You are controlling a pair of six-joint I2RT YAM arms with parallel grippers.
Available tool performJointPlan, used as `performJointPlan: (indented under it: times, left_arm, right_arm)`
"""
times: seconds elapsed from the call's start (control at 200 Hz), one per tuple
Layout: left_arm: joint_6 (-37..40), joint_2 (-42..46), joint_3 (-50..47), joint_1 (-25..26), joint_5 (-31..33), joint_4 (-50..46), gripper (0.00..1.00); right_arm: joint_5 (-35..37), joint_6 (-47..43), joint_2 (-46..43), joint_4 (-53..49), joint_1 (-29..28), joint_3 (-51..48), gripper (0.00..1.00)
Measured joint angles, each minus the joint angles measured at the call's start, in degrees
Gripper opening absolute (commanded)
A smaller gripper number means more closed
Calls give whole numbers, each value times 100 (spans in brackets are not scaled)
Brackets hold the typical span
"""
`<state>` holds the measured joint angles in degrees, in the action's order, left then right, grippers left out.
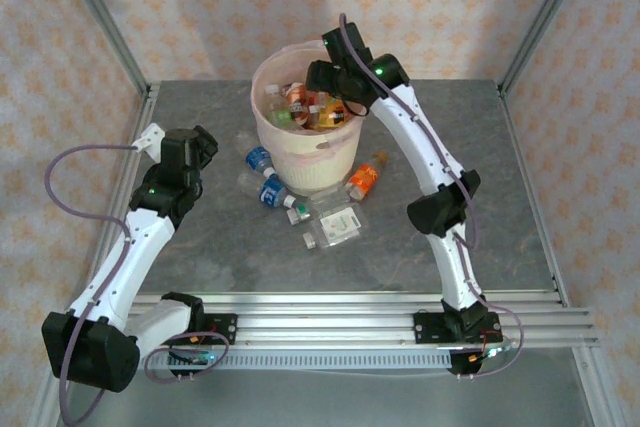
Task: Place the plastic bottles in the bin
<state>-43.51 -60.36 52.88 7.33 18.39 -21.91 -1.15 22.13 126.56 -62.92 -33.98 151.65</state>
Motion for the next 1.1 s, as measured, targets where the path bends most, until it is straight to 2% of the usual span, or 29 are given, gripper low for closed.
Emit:
performJointPlan:
  times: [0.295, 0.55, 0.661, 0.791, 1.101]
  left_arm:
    - [-2, -2, 0, 0, -2, 0, 100]
    - [-2, -2, 0, 0, -2, 0, 100]
    - [-2, -2, -2, 0, -2, 0, 100]
    - [-2, -2, 0, 0, -2, 0, 100]
    - [0, -2, 0, 0, -2, 2, 100]
  right_arm:
    - [494, -330, -315, -13, 0, 31, 79]
    - [730, -516, -315, -9, 0, 31, 58]
    - [824, -597, -313, -9, 0, 35, 52]
    - [894, -656, -273, -7, 0, 50, 48]
    - [907, -811, 98, 282, 4, 131, 47]
